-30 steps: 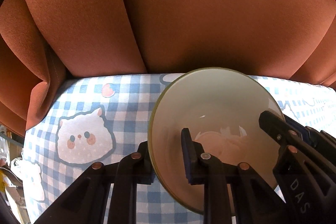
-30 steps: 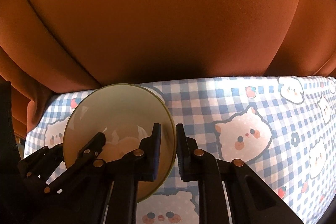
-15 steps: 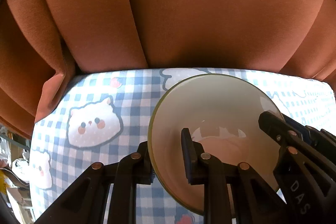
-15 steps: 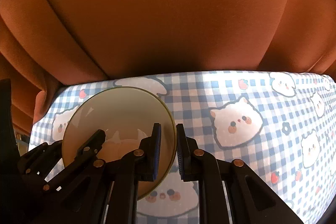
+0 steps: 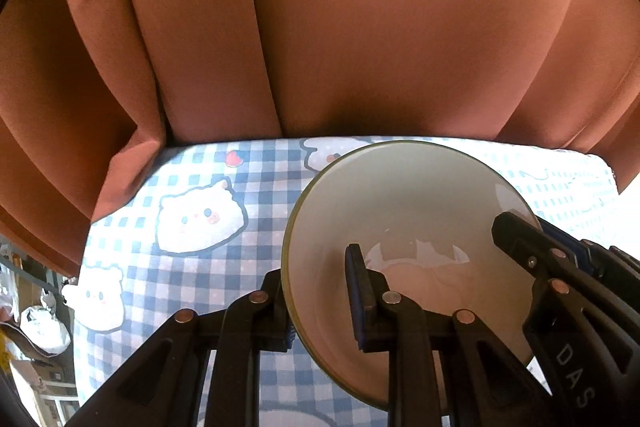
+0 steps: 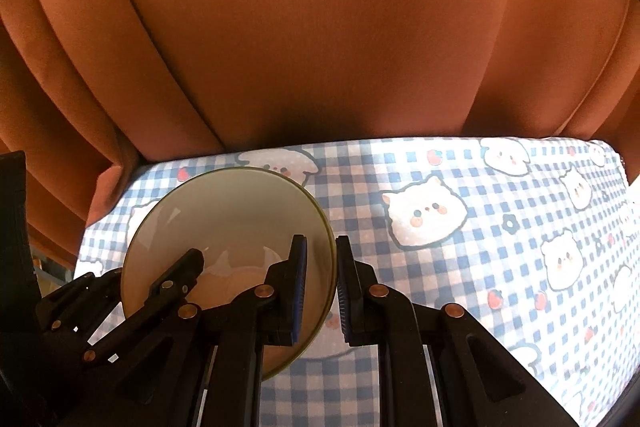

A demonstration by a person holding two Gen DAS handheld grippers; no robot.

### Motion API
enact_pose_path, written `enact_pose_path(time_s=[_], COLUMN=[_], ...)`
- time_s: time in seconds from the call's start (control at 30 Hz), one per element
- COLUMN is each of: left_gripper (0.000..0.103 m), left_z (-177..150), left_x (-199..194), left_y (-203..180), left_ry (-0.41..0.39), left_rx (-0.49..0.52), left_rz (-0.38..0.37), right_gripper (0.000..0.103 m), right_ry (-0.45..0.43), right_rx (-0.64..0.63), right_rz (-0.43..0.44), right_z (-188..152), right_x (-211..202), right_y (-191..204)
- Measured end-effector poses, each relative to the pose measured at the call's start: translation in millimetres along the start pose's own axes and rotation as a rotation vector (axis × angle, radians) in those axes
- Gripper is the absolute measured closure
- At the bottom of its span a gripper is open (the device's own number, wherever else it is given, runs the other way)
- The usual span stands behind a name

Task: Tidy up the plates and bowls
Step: 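Lift the blue-patterned bowl with both grippers and carry it over the plate stack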

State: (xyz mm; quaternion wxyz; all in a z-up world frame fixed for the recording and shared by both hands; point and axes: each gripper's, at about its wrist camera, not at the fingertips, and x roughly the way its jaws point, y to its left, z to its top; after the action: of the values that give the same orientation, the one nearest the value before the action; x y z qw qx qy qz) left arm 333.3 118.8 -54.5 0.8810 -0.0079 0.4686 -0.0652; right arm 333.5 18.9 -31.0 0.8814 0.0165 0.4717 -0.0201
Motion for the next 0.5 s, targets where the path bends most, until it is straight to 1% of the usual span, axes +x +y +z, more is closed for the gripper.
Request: enact_pose_path(time_s=[0.3,0.5], left_gripper=[0.084,0.084], left_z=[-16.4,-32.0], left_x=[-52.9,-75.2], left_y=[-9.1,-17.5], left_ry=[-0.045,-0.062], left_rx=[0.028,0.038], left_rz=[-0.031,-0.038], right_gripper=[0.086,0.086], right_ry=[-0.056,-0.073], right_rx=[0.010,0.010], right_rz=[-0.026,-0.038], right_z=[-15.3,-31.1], right_x=[-51.9,-80.2], right_y=[5.6,1.9])
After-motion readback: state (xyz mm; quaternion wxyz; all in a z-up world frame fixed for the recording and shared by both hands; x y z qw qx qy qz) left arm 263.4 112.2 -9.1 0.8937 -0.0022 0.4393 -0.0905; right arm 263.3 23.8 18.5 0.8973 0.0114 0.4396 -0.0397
